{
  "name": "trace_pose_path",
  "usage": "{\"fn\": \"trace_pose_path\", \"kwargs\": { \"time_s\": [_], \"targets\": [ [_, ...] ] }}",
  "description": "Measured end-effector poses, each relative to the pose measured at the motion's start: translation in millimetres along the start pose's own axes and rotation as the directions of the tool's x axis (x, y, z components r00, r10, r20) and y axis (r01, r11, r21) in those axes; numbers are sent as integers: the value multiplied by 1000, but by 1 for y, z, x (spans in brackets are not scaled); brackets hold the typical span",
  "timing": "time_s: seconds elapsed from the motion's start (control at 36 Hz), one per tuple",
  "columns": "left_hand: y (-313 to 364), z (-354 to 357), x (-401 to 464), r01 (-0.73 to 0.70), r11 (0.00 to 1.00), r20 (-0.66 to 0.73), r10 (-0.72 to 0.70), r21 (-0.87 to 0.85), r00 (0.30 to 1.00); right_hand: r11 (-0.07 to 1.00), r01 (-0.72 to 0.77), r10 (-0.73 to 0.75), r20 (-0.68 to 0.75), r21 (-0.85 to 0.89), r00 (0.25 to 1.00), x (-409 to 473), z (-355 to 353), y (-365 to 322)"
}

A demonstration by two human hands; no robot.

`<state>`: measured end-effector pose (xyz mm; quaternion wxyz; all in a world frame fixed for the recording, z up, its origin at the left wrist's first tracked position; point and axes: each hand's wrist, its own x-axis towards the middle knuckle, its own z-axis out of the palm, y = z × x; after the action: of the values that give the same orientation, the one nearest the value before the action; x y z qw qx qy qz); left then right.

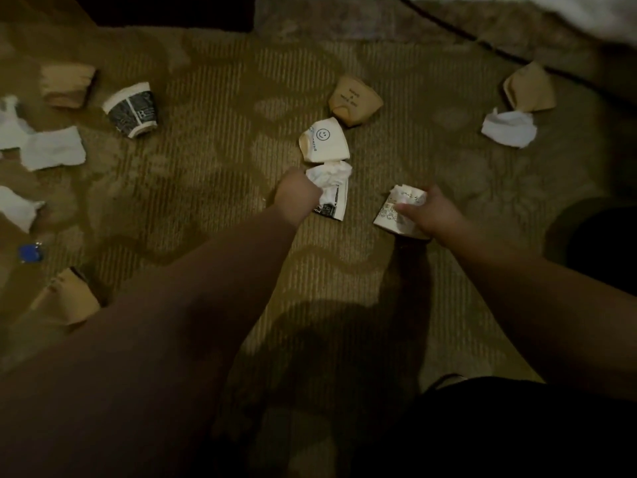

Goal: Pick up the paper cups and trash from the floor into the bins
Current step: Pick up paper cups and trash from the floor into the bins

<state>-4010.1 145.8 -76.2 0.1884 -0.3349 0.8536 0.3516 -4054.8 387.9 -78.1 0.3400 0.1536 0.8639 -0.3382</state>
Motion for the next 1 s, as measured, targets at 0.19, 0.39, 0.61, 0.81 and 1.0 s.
{"fn": "trace_pose_path", "kwargs": {
  "time_s": [0.19, 0.39, 0.61, 0.81, 1.0],
  "targets": [
    [-6, 4, 2, 136, 990, 17, -135, -40, 991, 1000, 11, -12, -71, -11, 997, -3, 7, 5],
    [-8, 2, -14, 55, 978, 6, -54, -200, 998, 1000, 7, -7, -74, 0, 997, -3, 8, 4],
    [4, -6, -29, -22, 963, 25, 30, -267, 999, 997, 65, -64, -29, 29, 998, -14, -5, 6],
    [50, -20, -40, -127, 954, 95, 158, -271, 983, 966, 129, -114, -79, 223, 990, -39, -48, 1],
    [137, -40, -61, -315, 918, 164, 358, -240, 919, 883, 224, -145, -215, 413, 966, -97, -118, 10]
  ]
}}
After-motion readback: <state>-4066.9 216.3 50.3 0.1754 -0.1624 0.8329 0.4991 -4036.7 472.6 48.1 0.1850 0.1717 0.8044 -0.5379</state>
